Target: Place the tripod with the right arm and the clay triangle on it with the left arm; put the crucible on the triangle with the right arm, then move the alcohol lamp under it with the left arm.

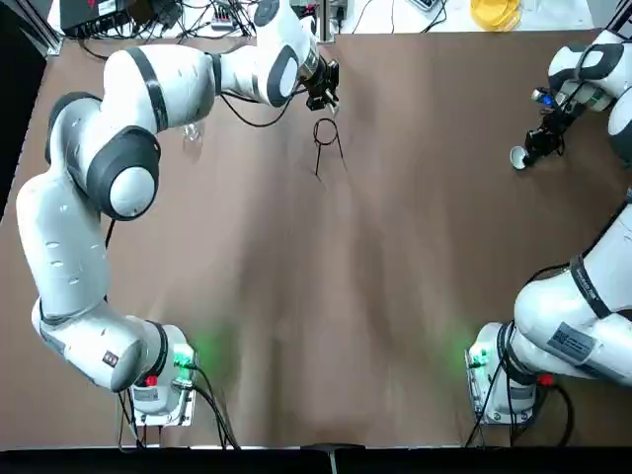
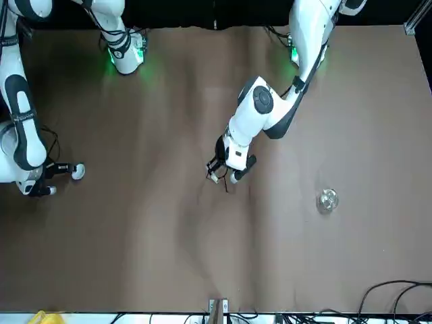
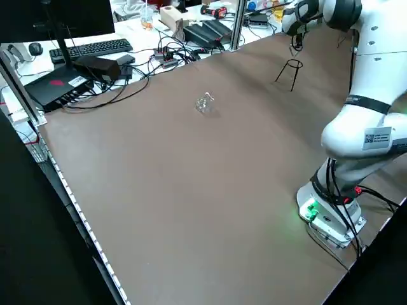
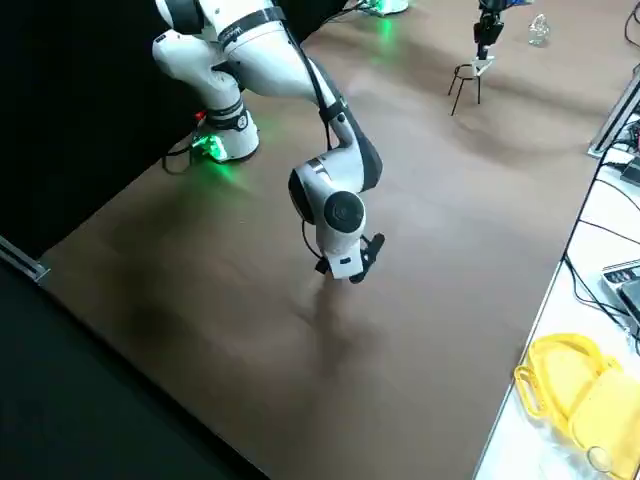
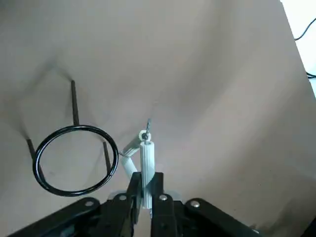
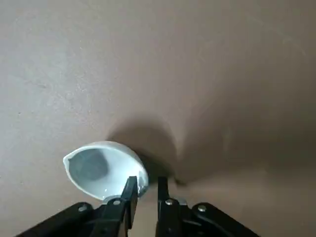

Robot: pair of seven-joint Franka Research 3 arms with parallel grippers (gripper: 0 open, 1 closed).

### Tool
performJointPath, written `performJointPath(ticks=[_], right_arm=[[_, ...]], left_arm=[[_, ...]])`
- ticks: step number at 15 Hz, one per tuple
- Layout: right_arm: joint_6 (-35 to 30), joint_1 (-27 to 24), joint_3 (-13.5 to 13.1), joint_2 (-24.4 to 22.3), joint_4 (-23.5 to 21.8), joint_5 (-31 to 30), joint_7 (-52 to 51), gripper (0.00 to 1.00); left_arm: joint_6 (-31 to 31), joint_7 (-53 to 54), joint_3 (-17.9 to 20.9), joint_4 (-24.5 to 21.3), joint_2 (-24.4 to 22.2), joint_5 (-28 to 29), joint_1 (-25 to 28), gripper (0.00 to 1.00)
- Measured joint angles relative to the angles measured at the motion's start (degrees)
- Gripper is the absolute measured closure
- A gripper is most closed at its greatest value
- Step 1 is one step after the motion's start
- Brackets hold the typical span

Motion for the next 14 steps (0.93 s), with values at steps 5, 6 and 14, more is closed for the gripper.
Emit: performJointPath(ticks=[5,6,14], right_arm=[[0.3,0.5,0.5,0.0,0.0,0.0,0.0,0.76],[0.3,0.5,0.5,0.0,0.1,0.0,0.0,0.76],[0.6,0.9,0.7,-0.1,0.7,0.1,-0.2,0.93]], left_arm=[[-3.3,0.0,0.2,-0.1,0.0,0.0,0.0,0.87],[-4.1,0.0,0.2,-0.2,0.0,0.0,0.0,0.87],[-7.5,0.0,0.4,-1.2,0.0,0.3,0.0,0.87]])
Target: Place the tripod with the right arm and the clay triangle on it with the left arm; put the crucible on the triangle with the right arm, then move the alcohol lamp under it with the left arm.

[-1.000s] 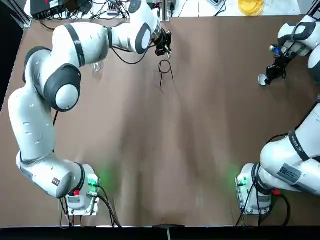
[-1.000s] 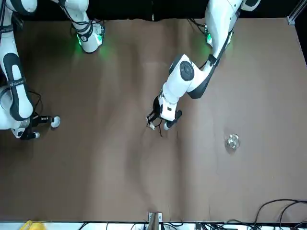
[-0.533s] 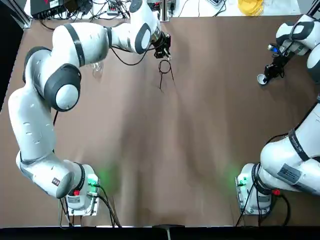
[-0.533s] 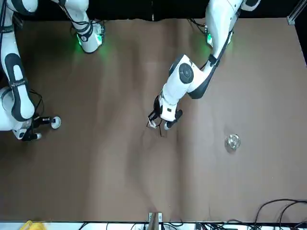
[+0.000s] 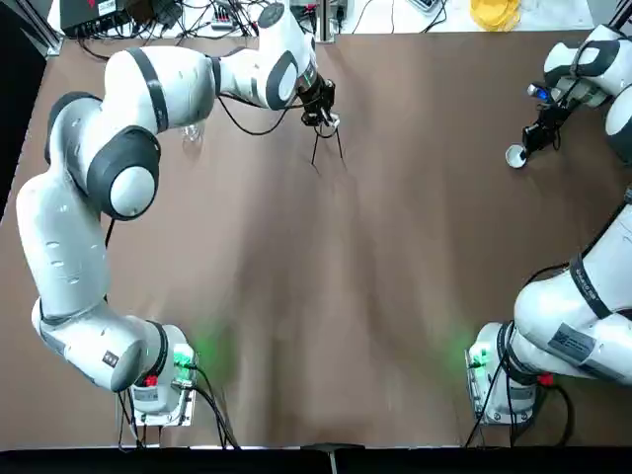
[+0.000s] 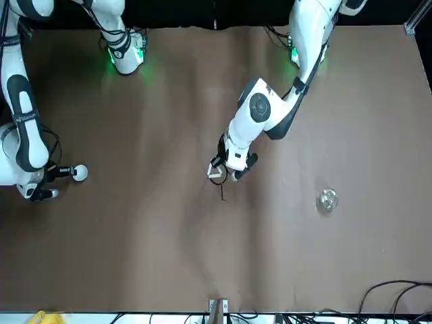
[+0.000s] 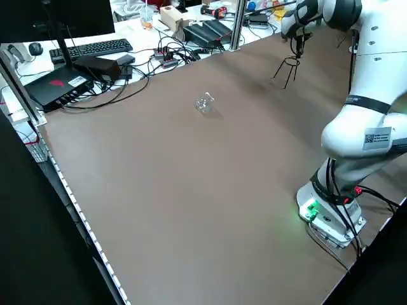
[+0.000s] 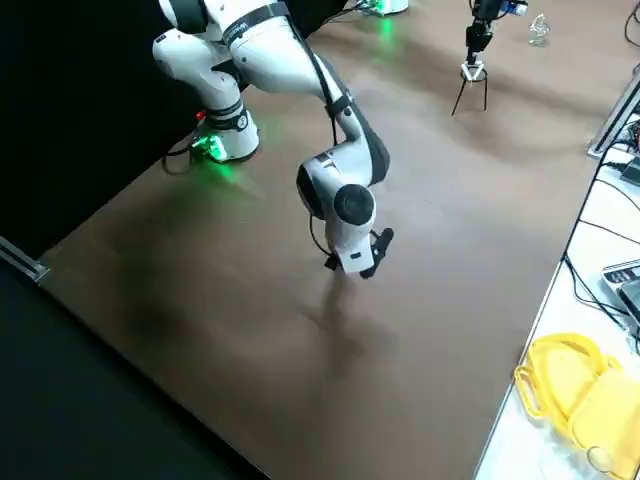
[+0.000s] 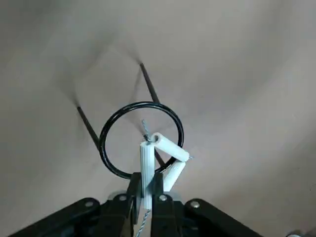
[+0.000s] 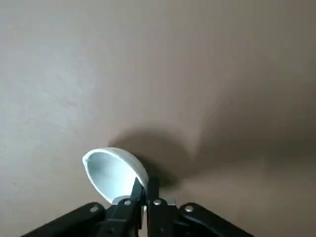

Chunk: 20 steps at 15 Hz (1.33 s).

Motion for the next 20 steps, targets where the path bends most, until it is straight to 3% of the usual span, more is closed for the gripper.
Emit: performJointPath(ticks=[4,6,10,15,17,19,20], right_arm=[[-0.6,3.8,0.8,-1.1,2.6,0.1,0.6,0.95],[-5.2,6.6,0.9,-3.1,4.6,0.2,4.1,0.95],[-18.4,14.3,1.2,-6.7,11.4,1.1,17.6,0.95],[-20.9,25.2,1.4,-8.8,13.7,4.7,36.1,0.95],[-20.8,29.9,1.4,-8.8,13.7,6.2,43.4,0.95],[-20.5,33.5,1.4,-8.8,13.9,10.7,48.5,0.95],[-20.4,34.6,1.4,-8.8,14.2,12.4,49.9,0.95]], left_arm=[[-0.2,0.0,0.1,0.0,0.0,0.0,0.1,0.87],[-0.3,0.0,0.3,-0.1,0.0,0.0,0.2,0.87],[-0.4,0.0,0.7,-0.1,0.0,0.6,0.3,0.87],[-0.4,0.0,1.2,-0.1,0.0,0.7,0.3,0.85],[-0.4,0.0,1.2,-0.1,0.0,0.7,0.3,0.72],[-0.4,0.0,1.2,-0.1,0.0,0.9,0.2,0.68],[-0.4,0.0,1.2,-0.1,0.0,0.9,0.2,0.59]])
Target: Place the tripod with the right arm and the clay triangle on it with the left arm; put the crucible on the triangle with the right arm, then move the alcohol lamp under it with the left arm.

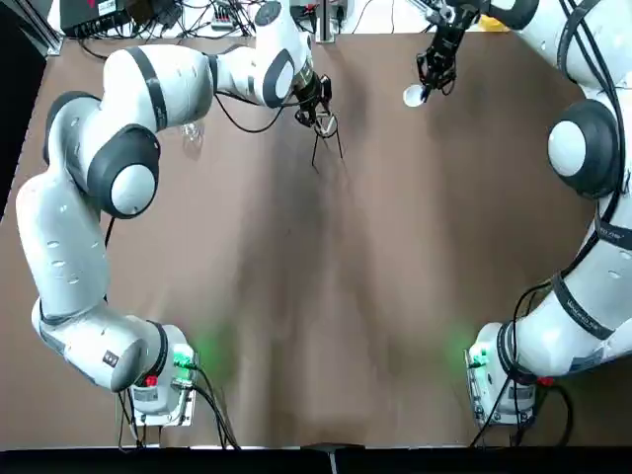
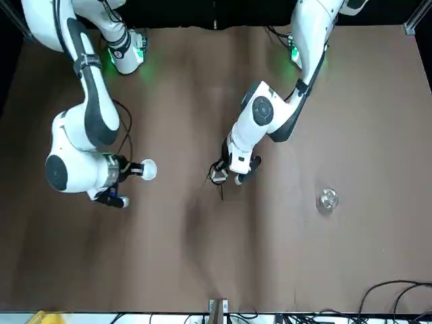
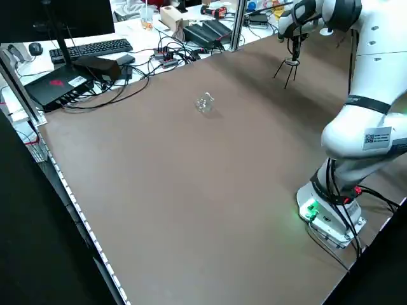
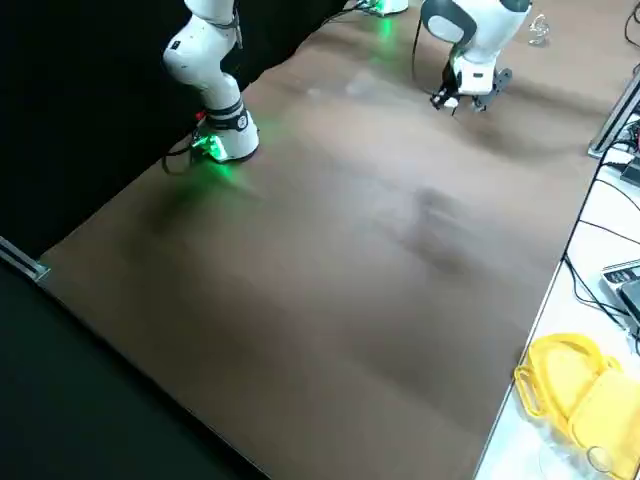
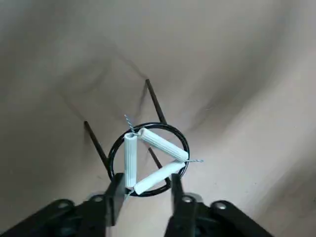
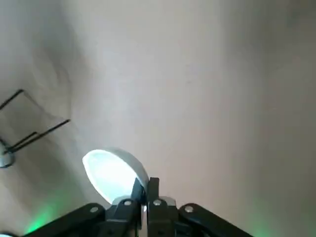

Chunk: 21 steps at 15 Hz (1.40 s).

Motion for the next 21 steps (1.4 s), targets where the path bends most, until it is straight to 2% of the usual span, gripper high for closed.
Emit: performJointPath(ticks=[1,2,4,6,8,11,14,16,21], right_arm=[[0.0,0.9,0.0,0.0,0.5,1.0,1.4,0.95],[0.0,1.6,0.0,0.0,1.0,1.6,2.8,0.95],[0.0,3.9,0.0,0.0,2.6,4.5,6.8,0.95],[0.1,6.2,0.0,0.0,3.5,5.5,9.7,0.95],[1.4,9.0,0.0,0.0,3.9,5.8,12.2,0.95],[4.6,12.1,0.0,0.2,3.9,9.9,15.1,0.95],[9.9,14.2,0.0,1.1,3.9,12.8,15.6,0.95],[14.5,15.7,0.0,2.4,3.8,14.3,15.8,0.95],[20.6,17.9,0.0,6.5,3.8,15.2,15.7,0.95]], left_arm=[[0.0,0.0,0.0,0.0,0.0,0.0,0.0,0.53],[0.0,0.0,0.0,0.0,0.0,0.0,0.0,0.53],[0.0,0.0,0.0,0.1,-0.1,0.0,0.1,0.46],[-0.6,0.0,0.1,0.4,-0.8,0.0,0.8,0.32],[-3.9,0.0,0.1,0.9,-2.7,0.1,2.5,0.28],[-11.2,0.0,0.2,1.1,-7.2,2.1,6.8,0.04],[-18.2,0.4,0.2,1.1,-10.5,7.8,12.0,0.01],[-20.5,2.7,0.2,1.1,-11.1,10.3,15.6,0.01],[-24.8,17.8,0.0,1.1,-11.2,10.7,26.6,0.01]])
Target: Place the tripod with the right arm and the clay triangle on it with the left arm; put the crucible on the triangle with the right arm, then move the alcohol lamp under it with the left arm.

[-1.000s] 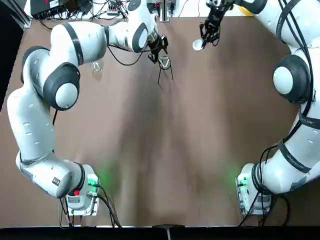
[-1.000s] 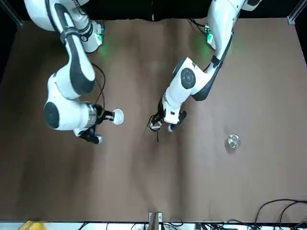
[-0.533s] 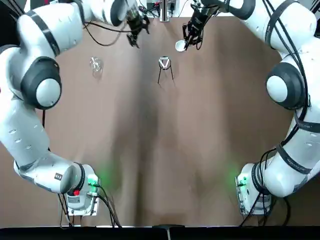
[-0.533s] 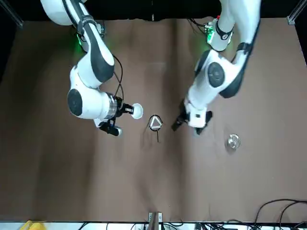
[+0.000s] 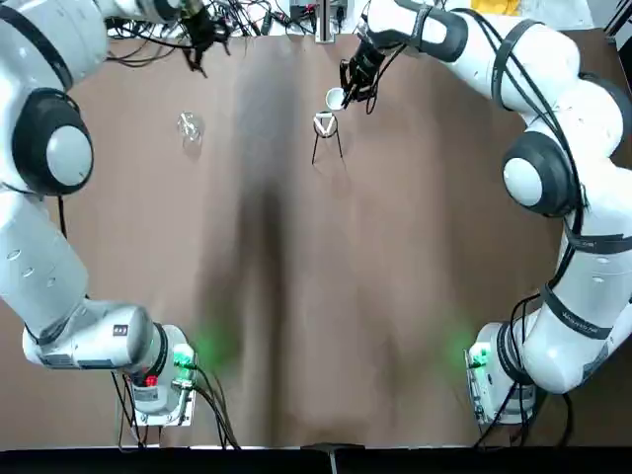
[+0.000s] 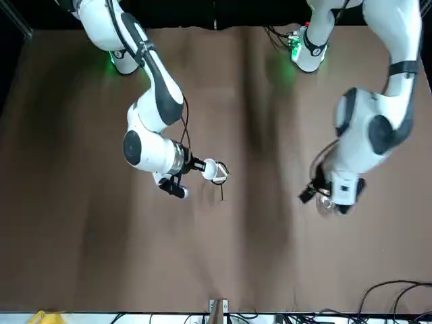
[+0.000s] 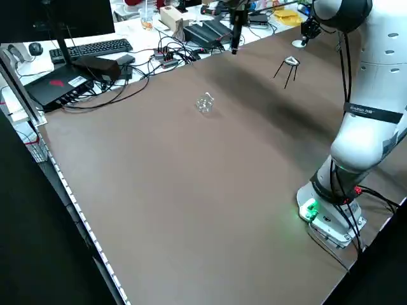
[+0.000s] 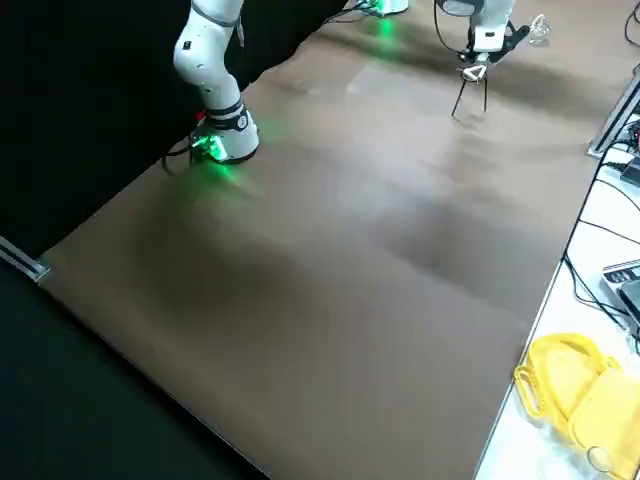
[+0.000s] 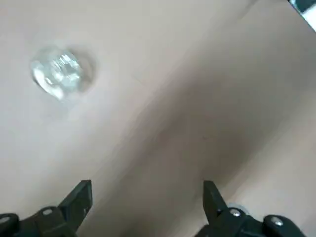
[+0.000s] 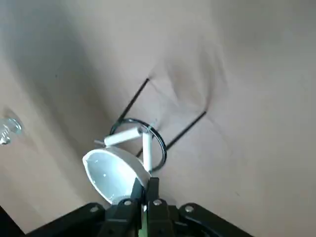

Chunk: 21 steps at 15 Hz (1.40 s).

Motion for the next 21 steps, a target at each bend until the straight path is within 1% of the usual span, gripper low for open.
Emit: performJointPath(ticks=[3,5,6,10,15,18,19,21], right_arm=[[4.0,1.3,0.0,1.6,0.0,0.5,0.0,0.95],[4.5,1.8,0.1,2.1,0.0,0.7,0.0,0.95],[4.5,2.1,0.1,2.2,0.0,0.7,0.0,0.95],[5.1,3.2,0.2,2.7,0.0,0.8,0.0,0.95],[5.7,3.7,0.2,3.2,0.0,0.8,0.1,0.95],[5.7,3.7,0.1,3.7,0.0,0.8,0.1,0.95],[5.8,3.7,0.1,3.9,0.0,0.8,0.1,0.95],[6.5,3.7,0.1,4.3,0.0,0.8,0.1,0.95]], left_arm=[[-2.5,10.9,-0.1,0.8,-0.4,0.0,6.9,0.01],[-3.4,17.9,-0.1,1.2,-0.6,0.0,10.7,0.01],[-3.6,25.1,-0.2,1.3,-0.6,0.0,14.1,0.01],[-3.8,38.9,-0.2,1.3,-0.6,0.0,20.3,0.01],[-4.0,55.0,-0.2,1.2,0.0,0.0,26.4,0.01],[-4.1,62.0,-0.2,1.1,0.9,-0.1,28.3,0.01],[-4.1,62.7,-0.2,1.1,1.3,-0.7,28.7,0.0],[-4.1,63.9,-0.2,1.1,1.9,-4.4,29.4,0.0]])
